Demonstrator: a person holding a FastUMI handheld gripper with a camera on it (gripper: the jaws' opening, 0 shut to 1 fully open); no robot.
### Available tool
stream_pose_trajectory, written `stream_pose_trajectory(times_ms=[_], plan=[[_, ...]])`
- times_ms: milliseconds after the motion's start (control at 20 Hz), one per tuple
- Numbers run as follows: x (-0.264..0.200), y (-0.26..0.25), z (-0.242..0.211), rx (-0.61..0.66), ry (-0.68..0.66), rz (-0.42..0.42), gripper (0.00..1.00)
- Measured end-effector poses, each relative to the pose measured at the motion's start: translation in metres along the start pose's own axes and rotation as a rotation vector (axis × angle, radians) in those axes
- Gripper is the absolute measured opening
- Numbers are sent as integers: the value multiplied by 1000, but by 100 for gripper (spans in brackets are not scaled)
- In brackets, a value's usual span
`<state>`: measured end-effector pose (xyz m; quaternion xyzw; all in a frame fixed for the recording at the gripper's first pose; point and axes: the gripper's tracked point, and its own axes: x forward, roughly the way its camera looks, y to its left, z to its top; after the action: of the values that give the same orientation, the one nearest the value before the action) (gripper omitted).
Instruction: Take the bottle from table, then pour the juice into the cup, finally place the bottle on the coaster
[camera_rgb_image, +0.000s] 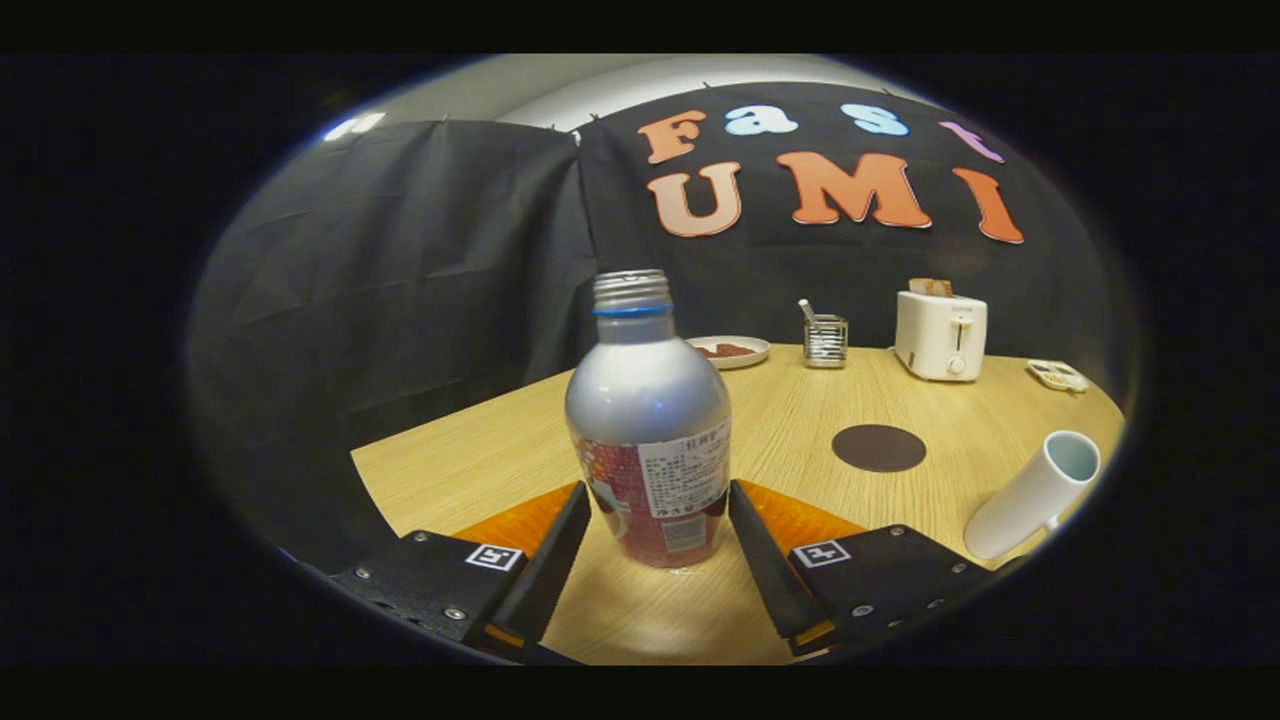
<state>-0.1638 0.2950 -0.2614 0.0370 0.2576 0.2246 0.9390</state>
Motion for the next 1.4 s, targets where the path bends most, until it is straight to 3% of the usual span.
stream_pose_trajectory(times_ms=[450,750,1050,1400], plan=[[12,5,9,46,-13,-7,83],[17,8,15,83,-25,-5,91],[13,1,16,78,-34,-42,81],[-2,-17,24,235,-72,-77,81]])
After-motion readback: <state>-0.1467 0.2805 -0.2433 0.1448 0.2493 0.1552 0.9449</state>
